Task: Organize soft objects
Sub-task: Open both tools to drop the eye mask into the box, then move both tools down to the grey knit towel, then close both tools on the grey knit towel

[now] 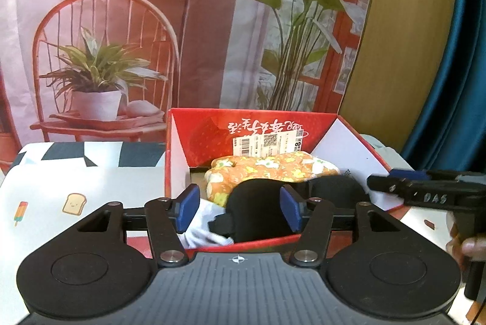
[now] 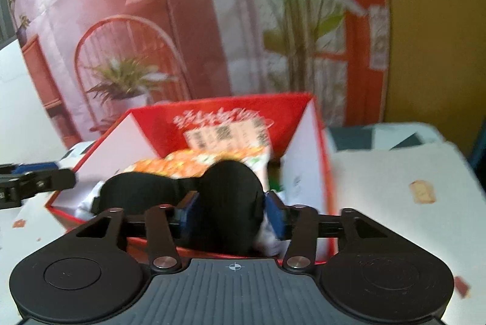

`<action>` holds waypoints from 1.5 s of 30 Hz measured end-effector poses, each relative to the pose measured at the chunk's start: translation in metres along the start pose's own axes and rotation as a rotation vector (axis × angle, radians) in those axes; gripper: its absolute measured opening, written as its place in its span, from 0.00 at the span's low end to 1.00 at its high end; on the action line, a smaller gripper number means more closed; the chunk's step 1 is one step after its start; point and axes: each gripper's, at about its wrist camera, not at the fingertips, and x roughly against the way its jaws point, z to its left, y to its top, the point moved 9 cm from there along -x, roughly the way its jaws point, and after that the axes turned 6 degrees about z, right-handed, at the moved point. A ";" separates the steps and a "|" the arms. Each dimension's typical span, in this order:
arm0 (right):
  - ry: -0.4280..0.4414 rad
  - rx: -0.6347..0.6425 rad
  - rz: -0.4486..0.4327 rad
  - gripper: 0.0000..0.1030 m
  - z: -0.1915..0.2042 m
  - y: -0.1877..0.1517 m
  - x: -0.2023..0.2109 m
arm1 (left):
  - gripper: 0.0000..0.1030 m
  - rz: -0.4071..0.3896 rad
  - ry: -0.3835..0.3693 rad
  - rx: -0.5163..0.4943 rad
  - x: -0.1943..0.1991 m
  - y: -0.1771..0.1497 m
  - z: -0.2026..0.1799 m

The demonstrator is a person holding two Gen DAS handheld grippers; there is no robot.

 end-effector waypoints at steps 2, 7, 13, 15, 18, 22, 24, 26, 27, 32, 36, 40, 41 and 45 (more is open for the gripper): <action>-0.028 0.005 -0.039 0.61 -0.007 0.000 0.009 | 0.59 -0.008 0.002 0.000 0.007 -0.006 0.002; -0.061 0.024 -0.123 0.64 -0.024 -0.011 0.030 | 0.59 -0.019 0.024 0.035 0.022 -0.029 0.012; -0.045 0.042 -0.187 0.71 -0.032 -0.051 0.044 | 0.59 0.002 0.033 0.114 0.024 -0.067 0.025; -0.042 0.032 -0.174 0.71 -0.033 -0.068 0.042 | 0.59 0.017 0.030 0.132 0.019 -0.079 0.026; -0.050 0.001 -0.103 0.70 -0.038 -0.095 0.028 | 0.59 0.057 0.035 0.151 0.007 -0.099 0.027; -0.063 -0.001 -0.044 0.64 -0.036 -0.121 0.012 | 0.59 0.089 0.046 0.170 -0.007 -0.121 0.029; -0.070 -0.002 -0.026 0.64 -0.035 -0.129 0.004 | 0.59 0.098 0.047 0.178 -0.013 -0.127 0.030; -0.074 -0.012 -0.010 0.64 -0.034 -0.134 -0.002 | 0.59 0.106 0.047 0.176 -0.017 -0.131 0.030; -0.076 -0.014 -0.003 0.63 -0.033 -0.136 -0.005 | 0.59 0.111 0.047 0.172 -0.019 -0.133 0.029; -0.092 0.015 0.031 0.61 -0.028 -0.148 -0.017 | 0.59 0.138 0.049 0.164 -0.025 -0.146 0.026; -0.087 0.037 0.038 0.60 -0.025 -0.151 -0.019 | 0.59 0.143 0.056 0.163 -0.028 -0.154 0.026; -0.068 0.024 0.052 0.61 -0.027 -0.150 -0.022 | 0.60 0.136 0.065 0.153 -0.027 -0.156 0.024; -0.064 0.024 0.052 0.61 -0.028 -0.150 -0.022 | 0.61 0.135 0.065 0.153 -0.026 -0.157 0.023; -0.055 0.031 0.055 0.62 -0.028 -0.150 -0.023 | 0.65 0.141 0.071 0.158 -0.027 -0.161 0.023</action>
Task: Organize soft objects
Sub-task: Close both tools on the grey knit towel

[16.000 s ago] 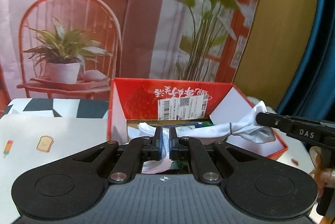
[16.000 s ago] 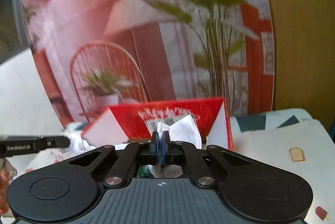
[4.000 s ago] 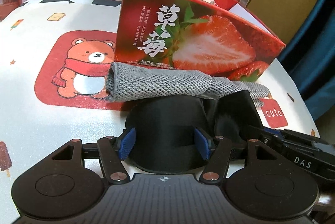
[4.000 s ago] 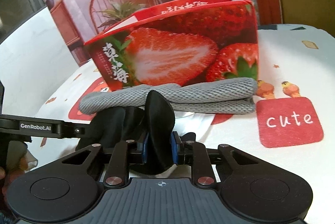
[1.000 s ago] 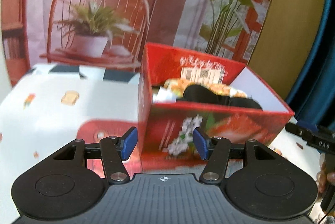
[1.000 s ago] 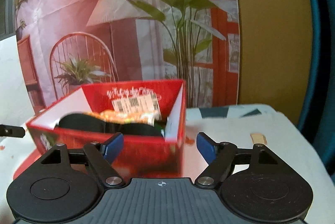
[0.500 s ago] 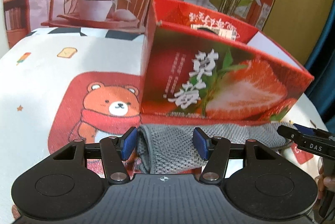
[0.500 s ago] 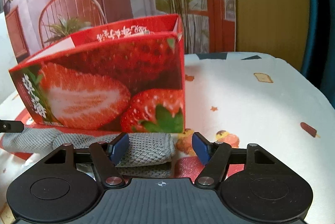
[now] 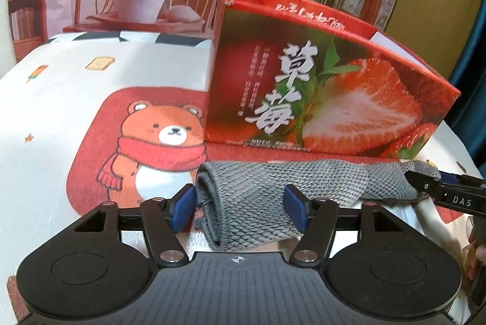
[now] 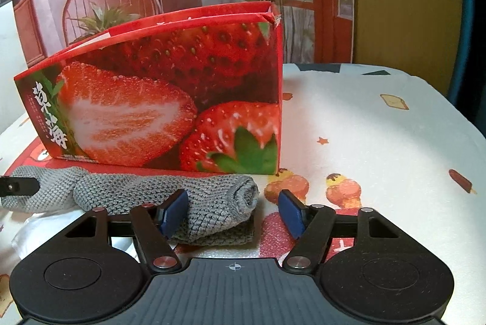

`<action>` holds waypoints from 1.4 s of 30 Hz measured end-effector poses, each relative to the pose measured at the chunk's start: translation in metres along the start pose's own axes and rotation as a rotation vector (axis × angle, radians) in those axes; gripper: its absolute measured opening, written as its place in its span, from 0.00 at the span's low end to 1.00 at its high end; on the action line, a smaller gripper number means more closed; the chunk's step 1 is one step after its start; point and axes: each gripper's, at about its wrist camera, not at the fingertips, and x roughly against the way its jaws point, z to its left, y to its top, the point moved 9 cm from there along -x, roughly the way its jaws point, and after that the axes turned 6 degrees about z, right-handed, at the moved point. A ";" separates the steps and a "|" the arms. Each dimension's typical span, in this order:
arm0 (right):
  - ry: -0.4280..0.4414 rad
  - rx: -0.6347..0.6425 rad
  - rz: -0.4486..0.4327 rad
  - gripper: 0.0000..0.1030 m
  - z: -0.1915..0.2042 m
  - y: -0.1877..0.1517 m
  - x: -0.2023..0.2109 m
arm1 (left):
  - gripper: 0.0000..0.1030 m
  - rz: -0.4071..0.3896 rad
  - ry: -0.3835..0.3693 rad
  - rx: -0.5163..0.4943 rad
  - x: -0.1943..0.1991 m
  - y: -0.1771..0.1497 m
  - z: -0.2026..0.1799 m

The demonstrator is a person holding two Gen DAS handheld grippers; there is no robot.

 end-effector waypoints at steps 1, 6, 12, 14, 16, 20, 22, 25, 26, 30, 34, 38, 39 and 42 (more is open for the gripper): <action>0.001 0.003 0.000 0.62 0.000 0.000 0.000 | 0.65 -0.007 -0.001 0.002 0.001 -0.001 0.000; 0.010 0.005 0.003 0.62 0.000 0.000 0.000 | 0.65 -0.012 0.005 -0.006 0.003 -0.002 0.000; 0.036 0.021 0.006 0.61 0.004 -0.001 0.001 | 0.65 -0.017 0.014 -0.014 0.003 -0.005 -0.002; 0.041 0.028 0.006 0.60 0.006 0.000 0.001 | 0.65 -0.018 0.017 -0.018 0.003 -0.005 -0.003; 0.047 0.026 0.006 0.60 0.006 -0.001 0.001 | 0.65 -0.021 0.018 -0.019 0.003 -0.006 -0.003; 0.054 0.026 0.006 0.60 0.005 -0.001 0.001 | 0.65 -0.022 0.016 -0.013 0.003 -0.006 -0.003; 0.054 0.030 0.007 0.60 0.005 -0.001 0.000 | 0.65 -0.021 0.012 -0.011 0.003 -0.006 -0.002; 0.061 0.035 0.007 0.58 0.006 -0.001 0.000 | 0.65 -0.022 0.009 -0.011 0.003 -0.006 -0.002; 0.065 0.036 0.006 0.56 0.006 -0.001 0.000 | 0.65 -0.023 0.009 -0.012 0.003 -0.006 -0.001; 0.072 0.042 0.004 0.52 0.008 -0.001 0.001 | 0.65 -0.027 0.014 -0.017 0.003 -0.006 -0.001; 0.090 0.041 -0.001 0.47 0.008 -0.001 0.002 | 0.52 -0.020 0.005 -0.012 0.004 -0.007 -0.002; 0.118 0.037 -0.007 0.36 0.010 -0.002 0.005 | 0.32 -0.004 -0.028 -0.010 0.008 -0.009 -0.008; 0.124 0.032 -0.007 0.33 0.009 -0.002 0.005 | 0.25 -0.007 -0.016 -0.023 0.010 -0.009 -0.010; 0.134 0.024 -0.005 0.29 0.010 -0.001 0.006 | 0.16 -0.022 -0.004 -0.040 0.015 -0.007 -0.012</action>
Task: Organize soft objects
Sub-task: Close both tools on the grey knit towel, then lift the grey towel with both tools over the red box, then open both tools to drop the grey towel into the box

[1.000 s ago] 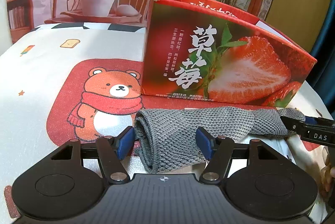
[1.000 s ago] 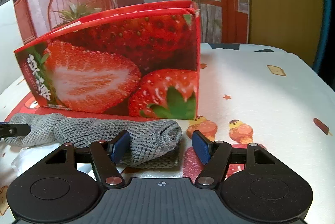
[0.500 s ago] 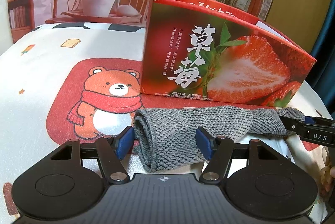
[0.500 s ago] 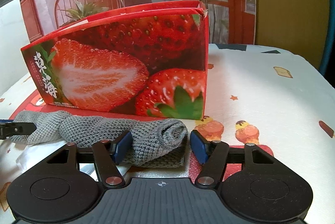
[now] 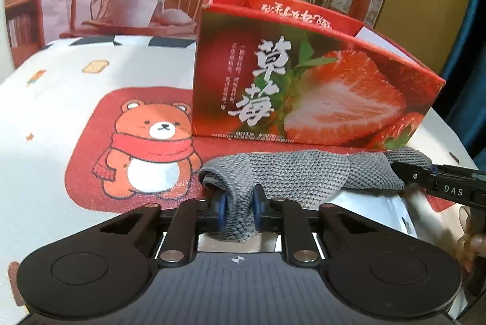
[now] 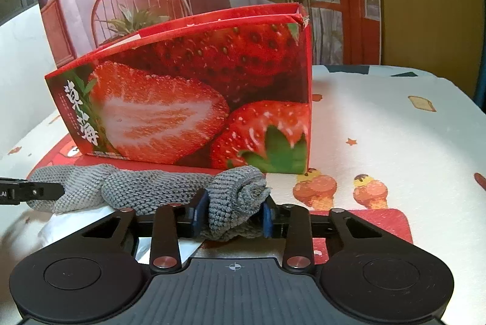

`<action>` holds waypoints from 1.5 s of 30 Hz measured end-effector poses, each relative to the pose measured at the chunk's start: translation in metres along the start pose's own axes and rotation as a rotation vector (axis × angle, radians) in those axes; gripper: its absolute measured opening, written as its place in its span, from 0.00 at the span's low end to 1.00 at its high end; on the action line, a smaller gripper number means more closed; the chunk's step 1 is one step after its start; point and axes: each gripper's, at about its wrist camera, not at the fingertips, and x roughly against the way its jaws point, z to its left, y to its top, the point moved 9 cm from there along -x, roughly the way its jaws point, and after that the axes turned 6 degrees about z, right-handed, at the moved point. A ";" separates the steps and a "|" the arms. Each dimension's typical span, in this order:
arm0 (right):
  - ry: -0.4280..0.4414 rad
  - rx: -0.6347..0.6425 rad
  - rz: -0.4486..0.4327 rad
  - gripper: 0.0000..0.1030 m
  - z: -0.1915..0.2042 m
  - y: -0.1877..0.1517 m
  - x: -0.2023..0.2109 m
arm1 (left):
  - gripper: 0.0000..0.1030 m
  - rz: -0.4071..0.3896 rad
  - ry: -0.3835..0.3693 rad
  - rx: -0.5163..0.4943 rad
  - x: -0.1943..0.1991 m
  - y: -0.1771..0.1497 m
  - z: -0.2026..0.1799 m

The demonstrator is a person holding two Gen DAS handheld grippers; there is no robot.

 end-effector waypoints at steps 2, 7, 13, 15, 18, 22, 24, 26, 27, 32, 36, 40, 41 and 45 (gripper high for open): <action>0.008 -0.021 -0.004 0.27 -0.002 0.002 0.003 | 0.15 -0.016 -0.003 0.002 0.005 0.003 0.000; 0.060 -0.119 -0.055 0.27 -0.012 0.013 0.025 | 0.14 -0.074 -0.014 -0.007 0.024 0.011 -0.004; 0.083 -0.047 -0.115 0.22 0.003 0.032 0.059 | 0.14 -0.187 -0.026 -0.024 0.060 0.034 -0.014; 0.096 -0.029 -0.149 0.21 0.010 0.046 0.073 | 0.13 -0.230 -0.033 -0.032 0.074 0.045 -0.017; 0.114 0.007 -0.203 0.21 0.019 0.068 0.093 | 0.13 -0.298 -0.038 -0.052 0.097 0.063 -0.022; 0.138 0.070 -0.262 0.21 0.031 0.105 0.113 | 0.13 -0.354 -0.035 -0.084 0.117 0.091 -0.029; 0.139 0.099 -0.272 0.21 0.036 0.124 0.115 | 0.13 -0.358 -0.038 -0.106 0.120 0.107 -0.033; 0.131 0.124 -0.278 0.20 0.039 0.145 0.112 | 0.13 -0.338 -0.048 -0.129 0.116 0.122 -0.037; 0.127 0.134 -0.277 0.20 0.041 0.154 0.108 | 0.13 -0.321 -0.058 -0.137 0.112 0.131 -0.039; 0.086 0.157 -0.226 0.20 0.039 0.186 0.081 | 0.13 -0.213 -0.097 -0.154 0.080 0.162 -0.044; 0.074 0.136 -0.138 0.20 0.035 0.187 0.050 | 0.13 -0.103 -0.103 -0.158 0.045 0.165 -0.043; 0.056 0.132 -0.033 0.20 0.031 0.174 0.024 | 0.13 -0.011 -0.106 -0.172 0.013 0.160 -0.044; 0.050 0.131 -0.010 0.20 0.030 0.171 0.018 | 0.13 0.003 -0.111 -0.178 0.007 0.159 -0.045; 0.040 0.111 0.051 0.20 0.026 0.160 0.002 | 0.13 0.047 -0.126 -0.143 -0.014 0.161 -0.041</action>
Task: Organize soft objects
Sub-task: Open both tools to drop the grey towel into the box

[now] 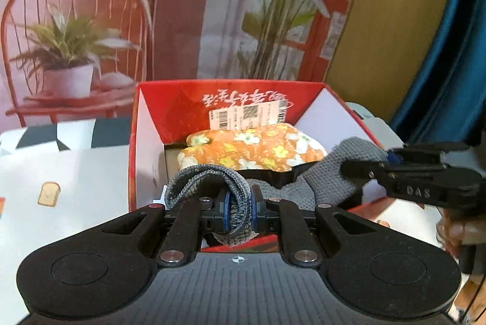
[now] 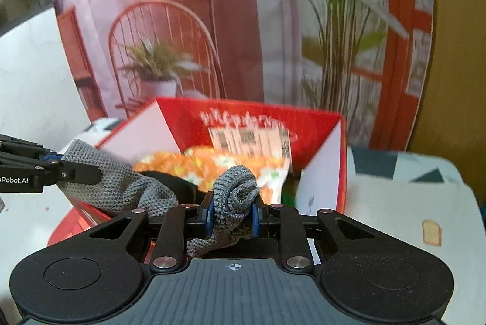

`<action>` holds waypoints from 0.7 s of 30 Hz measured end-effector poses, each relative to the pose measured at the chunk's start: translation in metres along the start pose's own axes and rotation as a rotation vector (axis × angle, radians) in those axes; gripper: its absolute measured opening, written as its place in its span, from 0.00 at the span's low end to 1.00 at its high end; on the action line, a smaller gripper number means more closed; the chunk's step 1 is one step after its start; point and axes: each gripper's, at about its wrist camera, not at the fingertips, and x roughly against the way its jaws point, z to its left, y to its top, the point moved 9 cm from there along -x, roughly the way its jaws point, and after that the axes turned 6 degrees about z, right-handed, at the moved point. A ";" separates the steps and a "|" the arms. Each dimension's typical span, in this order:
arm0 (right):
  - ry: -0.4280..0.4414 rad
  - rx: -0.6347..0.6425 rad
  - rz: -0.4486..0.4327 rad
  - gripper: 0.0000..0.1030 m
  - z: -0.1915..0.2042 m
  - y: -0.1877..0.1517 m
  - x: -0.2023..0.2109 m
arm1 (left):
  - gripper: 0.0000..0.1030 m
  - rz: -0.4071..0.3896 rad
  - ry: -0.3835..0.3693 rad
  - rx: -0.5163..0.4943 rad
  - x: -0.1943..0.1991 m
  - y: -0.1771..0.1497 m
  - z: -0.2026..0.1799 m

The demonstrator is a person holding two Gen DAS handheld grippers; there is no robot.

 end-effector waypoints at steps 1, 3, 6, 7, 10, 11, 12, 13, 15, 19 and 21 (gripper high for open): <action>0.000 -0.007 0.010 0.20 -0.001 -0.002 -0.003 | 0.13 0.006 0.000 0.011 -0.003 0.000 0.002; 0.003 -0.024 0.024 0.20 -0.003 -0.004 -0.008 | 0.13 0.019 0.006 0.021 -0.010 0.002 0.005; 0.004 -0.036 0.041 0.20 -0.005 -0.007 -0.014 | 0.13 0.033 0.014 0.000 -0.016 0.000 0.002; 0.002 -0.033 0.046 0.20 -0.005 -0.008 -0.015 | 0.13 0.036 0.015 -0.007 -0.017 -0.001 0.002; -0.002 -0.036 0.056 0.20 -0.007 -0.009 -0.018 | 0.13 0.045 0.020 -0.007 -0.022 -0.003 0.003; -0.003 -0.039 0.060 0.20 -0.007 -0.009 -0.019 | 0.13 0.048 0.023 -0.002 -0.024 -0.004 0.005; -0.004 -0.043 0.064 0.20 -0.008 -0.010 -0.019 | 0.13 0.051 0.026 0.003 -0.026 -0.004 0.006; -0.008 -0.045 0.068 0.20 -0.009 -0.011 -0.020 | 0.13 0.051 0.031 0.006 -0.026 -0.004 0.008; -0.015 -0.046 0.068 0.20 -0.011 -0.011 -0.019 | 0.14 0.041 0.035 -0.010 -0.024 -0.004 0.008; -0.069 -0.015 0.036 0.25 -0.015 -0.007 -0.013 | 0.26 0.017 0.040 -0.034 -0.015 -0.001 0.007; -0.118 0.015 0.008 0.32 -0.016 -0.004 -0.008 | 0.48 -0.003 0.055 -0.045 -0.010 0.003 0.009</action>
